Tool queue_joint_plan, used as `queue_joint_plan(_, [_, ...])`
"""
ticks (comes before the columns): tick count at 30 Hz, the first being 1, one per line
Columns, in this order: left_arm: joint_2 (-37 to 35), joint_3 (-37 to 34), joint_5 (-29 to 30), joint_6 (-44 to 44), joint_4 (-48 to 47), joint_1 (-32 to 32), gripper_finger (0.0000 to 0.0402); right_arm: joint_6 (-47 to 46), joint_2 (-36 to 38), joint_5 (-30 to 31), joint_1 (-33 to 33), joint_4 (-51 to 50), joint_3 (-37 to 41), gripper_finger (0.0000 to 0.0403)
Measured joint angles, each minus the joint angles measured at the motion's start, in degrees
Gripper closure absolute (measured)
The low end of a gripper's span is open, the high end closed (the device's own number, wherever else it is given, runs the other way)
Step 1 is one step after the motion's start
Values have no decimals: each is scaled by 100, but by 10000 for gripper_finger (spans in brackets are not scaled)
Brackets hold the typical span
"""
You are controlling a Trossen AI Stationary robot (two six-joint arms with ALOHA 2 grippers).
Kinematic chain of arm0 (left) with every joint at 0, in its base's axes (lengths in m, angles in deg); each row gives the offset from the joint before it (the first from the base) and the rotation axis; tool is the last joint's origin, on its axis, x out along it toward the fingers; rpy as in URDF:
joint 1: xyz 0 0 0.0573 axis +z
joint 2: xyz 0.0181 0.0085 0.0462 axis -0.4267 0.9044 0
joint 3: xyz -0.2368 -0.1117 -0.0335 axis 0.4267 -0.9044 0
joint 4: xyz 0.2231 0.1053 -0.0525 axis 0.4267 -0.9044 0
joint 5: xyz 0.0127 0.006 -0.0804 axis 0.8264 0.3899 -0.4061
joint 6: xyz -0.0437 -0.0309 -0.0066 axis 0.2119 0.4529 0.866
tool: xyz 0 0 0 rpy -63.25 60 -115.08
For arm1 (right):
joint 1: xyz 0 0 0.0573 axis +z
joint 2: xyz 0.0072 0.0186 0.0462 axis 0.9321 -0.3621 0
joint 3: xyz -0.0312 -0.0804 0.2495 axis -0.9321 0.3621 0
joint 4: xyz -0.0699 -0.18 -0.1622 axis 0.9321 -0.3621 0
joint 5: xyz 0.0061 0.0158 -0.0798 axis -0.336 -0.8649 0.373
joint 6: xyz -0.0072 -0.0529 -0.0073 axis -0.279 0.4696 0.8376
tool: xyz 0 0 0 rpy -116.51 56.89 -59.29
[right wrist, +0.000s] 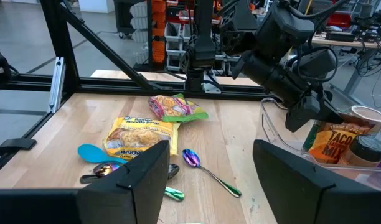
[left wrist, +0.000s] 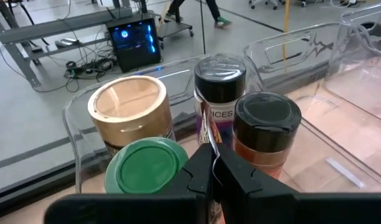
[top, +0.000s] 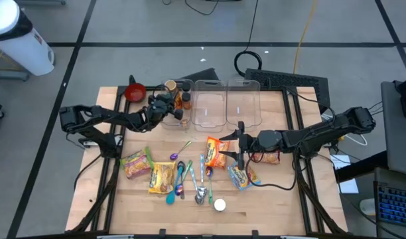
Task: Pick & Place Food Item
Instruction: Put the orange seasoning pack into the left transparent bin, then put the white seasoning bottle into the left transparent bin
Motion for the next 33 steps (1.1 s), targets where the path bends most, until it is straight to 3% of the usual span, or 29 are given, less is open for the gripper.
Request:
queue_joint_plan(9, [0, 2, -46, -236, 308, -17, 361, 0, 0, 1, 0, -4, 0, 179])
queue_joint_plan(20, [-29, 2, -181, -81, 279, -17, 202, 0, 0, 1, 0, -43, 0, 179])
queue_joint_plan(26, [-360, 2, -1072, -245, 195, -17, 139, 0, 0, -1, 0, -44, 0, 179])
queue_joint_plan(33, [-1301, 2, -2504, 39, 53, -22, 105, -205, 0, -19, 7, -120, 0, 179])
